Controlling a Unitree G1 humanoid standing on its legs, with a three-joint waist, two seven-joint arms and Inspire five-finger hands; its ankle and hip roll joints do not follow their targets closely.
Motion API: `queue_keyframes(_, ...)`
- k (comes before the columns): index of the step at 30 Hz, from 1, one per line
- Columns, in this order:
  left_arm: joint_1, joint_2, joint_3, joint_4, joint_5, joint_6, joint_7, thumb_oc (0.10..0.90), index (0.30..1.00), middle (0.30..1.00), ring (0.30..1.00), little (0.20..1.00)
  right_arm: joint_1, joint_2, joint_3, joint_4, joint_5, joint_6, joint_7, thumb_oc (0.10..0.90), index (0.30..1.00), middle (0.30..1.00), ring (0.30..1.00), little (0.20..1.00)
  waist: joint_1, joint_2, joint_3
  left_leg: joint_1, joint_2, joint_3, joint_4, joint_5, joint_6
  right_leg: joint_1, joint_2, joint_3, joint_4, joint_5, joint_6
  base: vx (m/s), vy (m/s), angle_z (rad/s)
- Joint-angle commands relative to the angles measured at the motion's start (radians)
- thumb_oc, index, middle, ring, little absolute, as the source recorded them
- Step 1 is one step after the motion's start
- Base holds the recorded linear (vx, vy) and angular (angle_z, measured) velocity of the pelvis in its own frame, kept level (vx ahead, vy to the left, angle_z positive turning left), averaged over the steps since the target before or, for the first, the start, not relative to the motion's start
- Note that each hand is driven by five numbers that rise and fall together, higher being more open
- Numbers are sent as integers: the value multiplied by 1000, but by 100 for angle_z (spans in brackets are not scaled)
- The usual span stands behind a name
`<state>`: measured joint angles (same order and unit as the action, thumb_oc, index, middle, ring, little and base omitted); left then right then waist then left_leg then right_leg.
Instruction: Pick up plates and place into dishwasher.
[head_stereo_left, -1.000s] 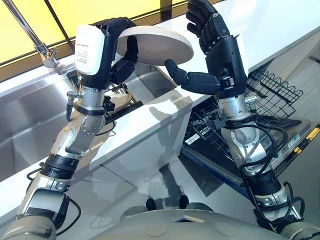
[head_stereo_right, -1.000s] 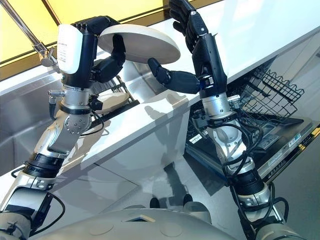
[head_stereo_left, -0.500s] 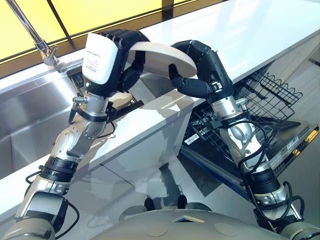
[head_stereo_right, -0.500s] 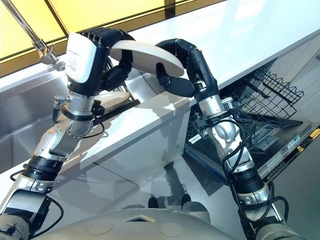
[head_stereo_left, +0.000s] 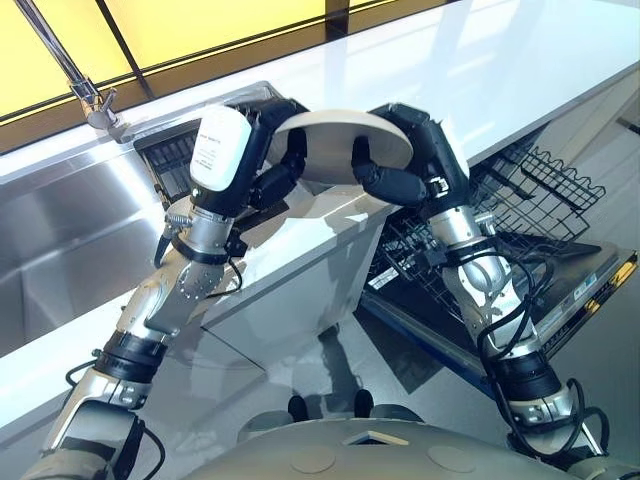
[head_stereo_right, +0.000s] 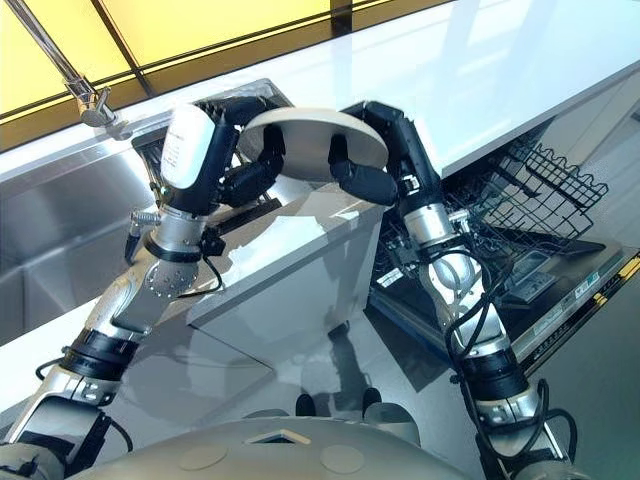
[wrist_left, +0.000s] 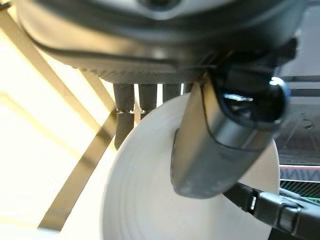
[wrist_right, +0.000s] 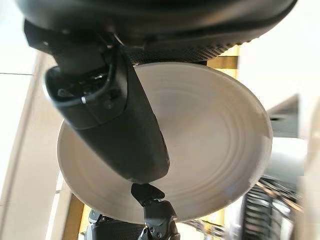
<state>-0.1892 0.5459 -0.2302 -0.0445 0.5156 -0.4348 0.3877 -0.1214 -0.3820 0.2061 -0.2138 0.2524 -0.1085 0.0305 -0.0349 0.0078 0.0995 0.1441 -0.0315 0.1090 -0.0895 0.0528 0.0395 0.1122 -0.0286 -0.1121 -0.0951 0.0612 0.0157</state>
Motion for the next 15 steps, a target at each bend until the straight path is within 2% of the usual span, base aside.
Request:
queue_keyframes(1, -94, -69, 55, -23, -427, -88, -128, 800, 900, 900, 900, 900, -50, 38, -42, -17, 56, -97, 8, 100, 300, 300, 300, 200, -4, 2, -66, 13, -9, -20, 2, -110, 10, 18, 45, -23, 38, -113, 28, 33, -40, -1)
queue_keyframes(3, -62, -109, 82, 8, -587, -56, -238, 800, 900, 900, 900, 900, -37, 39, -68, -6, 47, -110, 9, 100, 300, 300, 300, 200, -2, 2, -63, 12, -8, -22, 2, -109, 9, 19, 43, -24, 34, -110, 29, 35, -40, 0)
queue_keyframes(6, -33, -143, 117, 33, -685, 2, -299, 800, 900, 900, 900, 900, -32, 34, -115, 11, 35, -131, -37, 100, 300, 300, 300, 200, 2, 2, -59, 13, -6, -29, 2, -107, 9, 21, 39, -29, 31, -107, 30, 40, -51, 2)
queue_keyframes(12, -16, -95, 205, 85, -620, 57, -274, 800, 900, 900, 900, 900, -48, 5, -256, 80, -24, -199, -251, 100, 300, 300, 300, 200, 4, 8, -59, 21, -5, -33, 2, -108, 9, 25, 38, -32, 32, -107, 32, 65, -32, 3)
queue_keyframes(15, 2, -69, 262, 101, -618, 78, -272, 800, 900, 900, 900, 900, -42, -16, -331, 120, -47, -208, -306, 100, 300, 300, 300, 200, 2, 14, -58, 25, -4, -33, 2, -109, 9, 26, 37, -30, 33, -108, 32, 72, -18, 4)
